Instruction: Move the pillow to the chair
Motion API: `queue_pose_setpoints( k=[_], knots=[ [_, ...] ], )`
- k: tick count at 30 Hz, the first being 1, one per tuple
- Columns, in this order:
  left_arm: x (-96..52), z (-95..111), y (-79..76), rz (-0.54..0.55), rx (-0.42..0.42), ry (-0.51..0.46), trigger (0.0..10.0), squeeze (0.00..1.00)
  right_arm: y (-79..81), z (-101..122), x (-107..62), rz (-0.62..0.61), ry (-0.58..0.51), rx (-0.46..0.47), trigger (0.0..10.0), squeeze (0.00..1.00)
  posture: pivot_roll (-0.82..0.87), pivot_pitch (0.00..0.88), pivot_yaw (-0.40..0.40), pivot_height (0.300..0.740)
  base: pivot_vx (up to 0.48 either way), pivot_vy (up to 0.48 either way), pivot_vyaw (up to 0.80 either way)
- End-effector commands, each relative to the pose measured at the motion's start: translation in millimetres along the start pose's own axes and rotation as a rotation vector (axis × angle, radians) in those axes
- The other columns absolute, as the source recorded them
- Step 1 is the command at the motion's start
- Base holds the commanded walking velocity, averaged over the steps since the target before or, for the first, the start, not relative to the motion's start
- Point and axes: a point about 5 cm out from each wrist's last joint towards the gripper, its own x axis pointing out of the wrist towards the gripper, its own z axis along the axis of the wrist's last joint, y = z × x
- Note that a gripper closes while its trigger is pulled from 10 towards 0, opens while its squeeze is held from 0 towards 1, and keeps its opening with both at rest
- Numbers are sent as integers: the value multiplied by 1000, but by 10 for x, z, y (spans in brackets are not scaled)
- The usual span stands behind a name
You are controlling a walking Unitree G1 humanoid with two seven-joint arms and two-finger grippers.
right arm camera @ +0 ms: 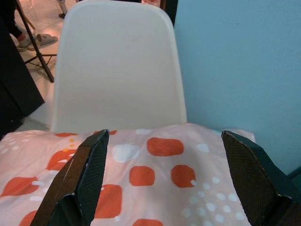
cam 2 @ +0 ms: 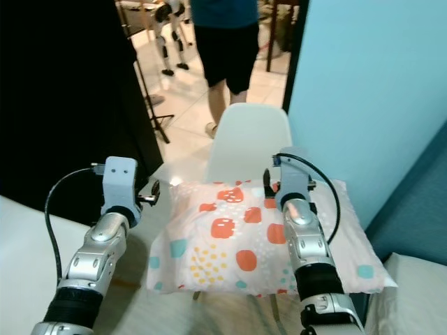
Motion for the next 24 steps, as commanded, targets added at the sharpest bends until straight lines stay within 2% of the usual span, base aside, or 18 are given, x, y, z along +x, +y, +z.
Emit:
queue_pose_setpoints(
  k=[1, 3, 12, 24],
  knots=[
    [-8, -57, 33, 7, 8, 21, 10000, 0, 66, -5, -12, 21, 4, 15, 10000, 0, 62, 51, -2, 740, 0, 0, 0],
    [-6, -57, 36, 7, 7, 20, 10000, 0, 65, -6, -11, 19, 6, 18, 10000, 0, 63, 52, -2, 740, 0, 0, -247],
    [16, -26, 52, 12, 26, 0, 10000, 0, 43, -4, -7, 4, 9, 6, 10000, 0, 59, 54, 4, 740, 0, 0, -800],
    [13, -30, 24, 9, 10, -3, 10000, 0, 35, -8, -4, -1, 23, 1, 10000, 0, 56, 57, 5, 740, 0, 0, -800]
  ],
)
